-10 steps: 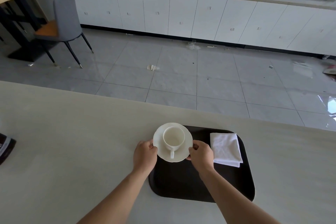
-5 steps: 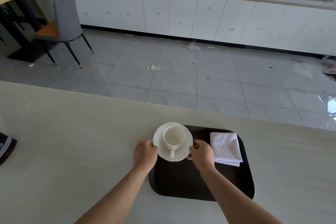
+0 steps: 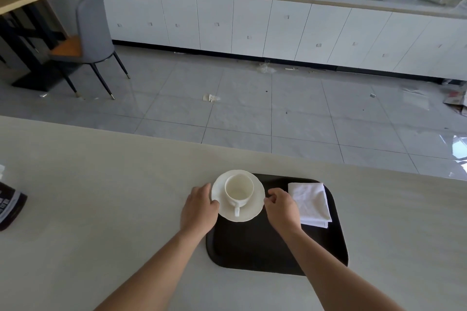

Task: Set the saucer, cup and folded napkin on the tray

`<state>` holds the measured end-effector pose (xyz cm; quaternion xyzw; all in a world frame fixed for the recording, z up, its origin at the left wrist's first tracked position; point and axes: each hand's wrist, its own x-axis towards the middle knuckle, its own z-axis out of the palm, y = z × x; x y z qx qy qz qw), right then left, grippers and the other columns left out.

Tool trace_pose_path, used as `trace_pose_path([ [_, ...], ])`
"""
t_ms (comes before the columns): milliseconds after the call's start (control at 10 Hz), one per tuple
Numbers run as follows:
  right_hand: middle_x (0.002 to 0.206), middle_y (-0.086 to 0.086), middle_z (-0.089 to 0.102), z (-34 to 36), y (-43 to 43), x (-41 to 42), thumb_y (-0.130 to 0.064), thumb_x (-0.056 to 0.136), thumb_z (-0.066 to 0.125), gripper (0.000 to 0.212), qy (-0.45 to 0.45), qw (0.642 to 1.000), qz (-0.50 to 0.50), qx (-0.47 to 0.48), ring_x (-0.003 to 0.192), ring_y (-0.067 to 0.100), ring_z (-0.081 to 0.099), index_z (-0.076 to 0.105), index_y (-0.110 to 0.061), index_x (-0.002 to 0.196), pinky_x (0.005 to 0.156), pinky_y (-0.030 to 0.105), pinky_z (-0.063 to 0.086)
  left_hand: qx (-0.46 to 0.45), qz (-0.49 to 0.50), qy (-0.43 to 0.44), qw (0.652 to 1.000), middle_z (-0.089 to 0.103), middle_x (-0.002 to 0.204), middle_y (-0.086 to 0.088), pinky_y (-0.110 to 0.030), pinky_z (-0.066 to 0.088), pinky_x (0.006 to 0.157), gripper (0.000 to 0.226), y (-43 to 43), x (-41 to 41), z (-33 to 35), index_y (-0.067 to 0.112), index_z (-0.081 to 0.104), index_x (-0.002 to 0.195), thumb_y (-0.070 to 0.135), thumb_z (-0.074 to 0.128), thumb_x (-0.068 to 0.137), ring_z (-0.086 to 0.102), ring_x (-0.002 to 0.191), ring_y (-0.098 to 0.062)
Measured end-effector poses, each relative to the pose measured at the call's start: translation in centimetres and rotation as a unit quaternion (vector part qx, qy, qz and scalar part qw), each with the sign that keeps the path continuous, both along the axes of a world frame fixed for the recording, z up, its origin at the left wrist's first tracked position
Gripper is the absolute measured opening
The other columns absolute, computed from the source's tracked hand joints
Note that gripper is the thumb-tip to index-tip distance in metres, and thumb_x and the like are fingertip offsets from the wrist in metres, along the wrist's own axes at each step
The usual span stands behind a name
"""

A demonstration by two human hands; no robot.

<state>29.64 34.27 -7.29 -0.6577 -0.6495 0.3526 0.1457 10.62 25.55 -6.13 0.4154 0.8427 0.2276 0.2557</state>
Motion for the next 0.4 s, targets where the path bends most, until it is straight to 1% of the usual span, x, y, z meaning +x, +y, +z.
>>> trace_pose_path([
  [100, 0.107, 0.006, 0.066, 0.9, -0.2, 0.1, -0.017, 0.094, 0.057, 0.028, -0.014, 1.0, 0.017, 0.017, 0.089, 0.022, 0.057, 0.066, -0.011, 0.12, 0.076, 0.032, 0.046, -0.023, -0.039, 0.057, 0.997, 0.049, 0.138, -0.007, -0.04, 0.046, 0.095, 0.051, -0.1, -0.2, 0.7, 0.017, 0.043, 0.143, 0.022, 0.048, 0.092, 0.051, 0.124, -0.029],
  [200, 0.101, 0.007, 0.064, 2.1, -0.5, 0.1, -0.015, 0.093, 0.056, 0.019, -0.025, 0.999, 0.035, 0.031, 0.09, 0.03, 0.061, 0.066, -0.007, 0.106, 0.077, 0.038, 0.05, -0.04, -0.077, 0.128, 0.988, 0.043, 0.145, -0.006, -0.041, 0.043, 0.101, 0.061, -0.2, -0.1, 1.7, 0.018, 0.03, 0.153, 0.028, 0.046, 0.095, 0.044, 0.132, -0.027],
  [300, 0.093, 0.003, 0.059, 3.0, -0.6, 0.2, -0.018, 0.092, 0.054, 0.009, -0.043, 0.996, 0.066, 0.043, 0.084, 0.029, 0.058, 0.059, -0.012, 0.087, 0.074, 0.039, 0.051, -0.035, -0.103, 0.192, 0.975, 0.041, 0.148, -0.007, -0.042, 0.043, 0.102, 0.063, -0.4, 0.1, 2.6, 0.017, 0.026, 0.154, 0.033, 0.044, 0.096, 0.04, 0.136, -0.026],
  [400, 0.126, 0.004, 0.062, 4.0, -0.8, 0.5, -0.026, 0.096, 0.055, 0.036, -0.056, 0.992, 0.101, 0.051, 0.114, 0.027, 0.06, 0.059, -0.017, 0.131, 0.088, 0.035, 0.048, -0.045, -0.12, 0.251, 0.96, 0.037, 0.152, -0.01, -0.045, 0.04, 0.106, 0.064, -0.8, 0.3, 3.6, 0.018, 0.024, 0.155, 0.036, 0.042, 0.096, 0.034, 0.142, -0.029],
])
